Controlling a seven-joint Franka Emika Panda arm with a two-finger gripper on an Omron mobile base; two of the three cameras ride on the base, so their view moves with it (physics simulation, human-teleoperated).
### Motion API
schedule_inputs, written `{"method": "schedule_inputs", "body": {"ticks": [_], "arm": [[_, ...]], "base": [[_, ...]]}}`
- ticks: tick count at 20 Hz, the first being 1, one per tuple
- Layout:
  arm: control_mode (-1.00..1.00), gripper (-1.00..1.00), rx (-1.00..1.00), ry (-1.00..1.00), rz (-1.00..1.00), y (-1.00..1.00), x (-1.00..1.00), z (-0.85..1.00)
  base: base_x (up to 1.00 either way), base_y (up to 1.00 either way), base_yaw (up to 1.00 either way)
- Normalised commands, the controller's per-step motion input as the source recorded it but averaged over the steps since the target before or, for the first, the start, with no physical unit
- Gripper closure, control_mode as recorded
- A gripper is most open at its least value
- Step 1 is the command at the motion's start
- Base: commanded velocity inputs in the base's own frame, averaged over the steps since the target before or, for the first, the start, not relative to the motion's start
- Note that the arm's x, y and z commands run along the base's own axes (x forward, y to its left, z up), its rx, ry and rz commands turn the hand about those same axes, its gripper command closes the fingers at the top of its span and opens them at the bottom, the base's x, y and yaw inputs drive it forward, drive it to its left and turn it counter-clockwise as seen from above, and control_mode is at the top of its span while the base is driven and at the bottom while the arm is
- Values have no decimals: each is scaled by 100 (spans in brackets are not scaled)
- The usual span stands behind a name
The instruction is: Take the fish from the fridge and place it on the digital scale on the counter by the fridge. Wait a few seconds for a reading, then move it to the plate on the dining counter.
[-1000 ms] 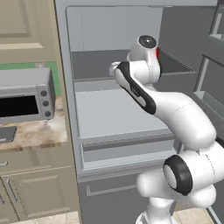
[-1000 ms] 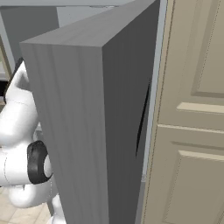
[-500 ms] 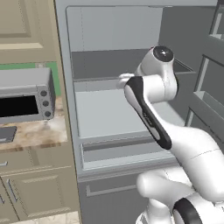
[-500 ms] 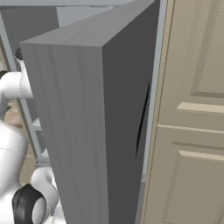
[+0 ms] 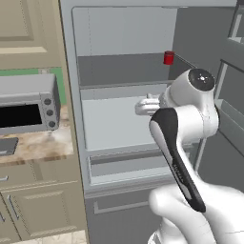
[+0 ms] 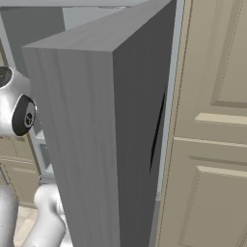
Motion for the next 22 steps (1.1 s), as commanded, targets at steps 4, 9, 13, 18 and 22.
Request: {"method": "schedule_inputs", "body": {"ticks": [4,9,13,18,22], "arm": [[-100,100,0,0,0,0,-100,-5],[-100,100,0,0,0,-8,-96,-30],[-100,100,0,0,0,-4,-32,-13],[-100,100,0,0,0,0,0,0],[-100,100,0,0,0,0,0,0]], "base": [[0,0,0],[0,0,0],[0,0,0],[0,0,0],[0,0,0]]}}
